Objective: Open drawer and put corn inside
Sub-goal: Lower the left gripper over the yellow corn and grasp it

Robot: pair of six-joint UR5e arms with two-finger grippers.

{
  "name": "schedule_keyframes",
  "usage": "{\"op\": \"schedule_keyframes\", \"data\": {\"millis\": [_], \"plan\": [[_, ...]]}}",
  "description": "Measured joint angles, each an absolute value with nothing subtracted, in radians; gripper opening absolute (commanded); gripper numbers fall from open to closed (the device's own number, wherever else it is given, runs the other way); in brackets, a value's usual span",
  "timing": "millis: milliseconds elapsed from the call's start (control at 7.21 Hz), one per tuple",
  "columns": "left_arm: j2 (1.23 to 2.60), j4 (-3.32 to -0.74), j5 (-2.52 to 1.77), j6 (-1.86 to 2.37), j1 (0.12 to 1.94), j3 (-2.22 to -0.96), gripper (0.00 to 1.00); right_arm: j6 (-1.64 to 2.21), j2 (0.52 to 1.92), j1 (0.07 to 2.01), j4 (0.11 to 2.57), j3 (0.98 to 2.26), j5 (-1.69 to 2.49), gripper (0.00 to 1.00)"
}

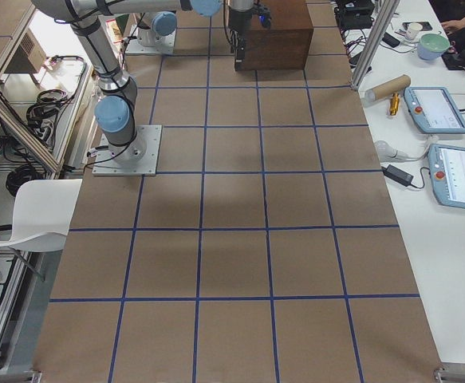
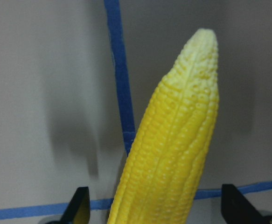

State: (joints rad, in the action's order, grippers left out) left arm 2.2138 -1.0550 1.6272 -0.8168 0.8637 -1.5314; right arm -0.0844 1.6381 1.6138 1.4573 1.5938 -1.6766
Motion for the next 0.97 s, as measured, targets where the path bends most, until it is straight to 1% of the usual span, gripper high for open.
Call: {"op": "schedule_keyframes", "data": {"millis": [139, 277, 416, 555, 693, 971], "plan": [[2.221, -1.054, 1.627, -0.817, 0.860, -1.531, 1.00, -0.084, 1.638, 1.614, 1.457, 1.594, -1.677, 1.00], [2.227, -1.054, 1.627, -0.818, 0.858, -1.531, 0.94, -0.084, 1.637, 1.614, 1.457, 1.594, -1.677, 1.00], [2.230, -1.054, 1.627, -0.818, 0.858, -1.529, 0.66, -0.084, 1.637, 1.614, 1.457, 1.594, -1.677, 1.00], [2.231, -1.054, 1.628, -0.818, 0.858, -1.527, 0.30, -0.084, 1.637, 1.614, 1.457, 1.594, -1.676, 1.00], [2.231, -1.054, 1.627, -0.818, 0.858, -1.524, 0.00, -0.084, 1.637, 1.614, 1.457, 1.594, -1.676, 1.00], [2.228, -1.053, 1.628, -0.817, 0.858, -1.524, 0.00, -0.084, 1.638, 1.614, 1.457, 1.594, -1.677, 1.00]]}}
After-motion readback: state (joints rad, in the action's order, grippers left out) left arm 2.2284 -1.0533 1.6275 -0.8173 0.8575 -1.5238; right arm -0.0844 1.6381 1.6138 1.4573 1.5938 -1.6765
